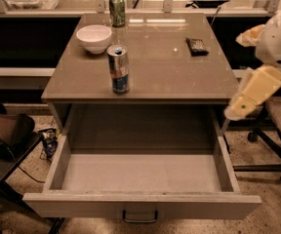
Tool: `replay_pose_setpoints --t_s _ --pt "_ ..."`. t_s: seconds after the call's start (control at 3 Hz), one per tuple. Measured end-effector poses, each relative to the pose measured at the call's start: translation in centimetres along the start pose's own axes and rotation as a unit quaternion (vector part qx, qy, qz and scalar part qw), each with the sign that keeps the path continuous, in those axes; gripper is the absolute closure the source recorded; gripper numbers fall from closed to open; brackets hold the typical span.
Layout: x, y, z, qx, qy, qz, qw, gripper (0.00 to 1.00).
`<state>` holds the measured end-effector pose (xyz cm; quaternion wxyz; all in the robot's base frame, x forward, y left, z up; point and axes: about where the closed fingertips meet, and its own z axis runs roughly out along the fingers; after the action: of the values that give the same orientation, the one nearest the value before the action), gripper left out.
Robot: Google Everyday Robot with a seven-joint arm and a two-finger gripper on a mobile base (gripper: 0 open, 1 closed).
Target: Place redbull can into white bowl
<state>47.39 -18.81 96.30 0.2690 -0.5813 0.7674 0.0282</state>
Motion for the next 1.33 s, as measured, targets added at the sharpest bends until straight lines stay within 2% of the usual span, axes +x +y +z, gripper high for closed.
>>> replay_pose_setpoints --t_s 0.33,0.67,1.0,1.33 --pt "-2.8 -2.0 2.7 0.013 -0.116 0.036 0.9925 0.00" --pt "-6.6 -5.6 3.8 0.042 -0.239 0.071 0.9676 0.00" --pt "-8.6 -8.0 3.4 0.075 -0.284 0.093 0.9514 0.00" --pt "-8.3 -8.1 3.3 0.080 -0.278 0.090 0.9531 0.00"
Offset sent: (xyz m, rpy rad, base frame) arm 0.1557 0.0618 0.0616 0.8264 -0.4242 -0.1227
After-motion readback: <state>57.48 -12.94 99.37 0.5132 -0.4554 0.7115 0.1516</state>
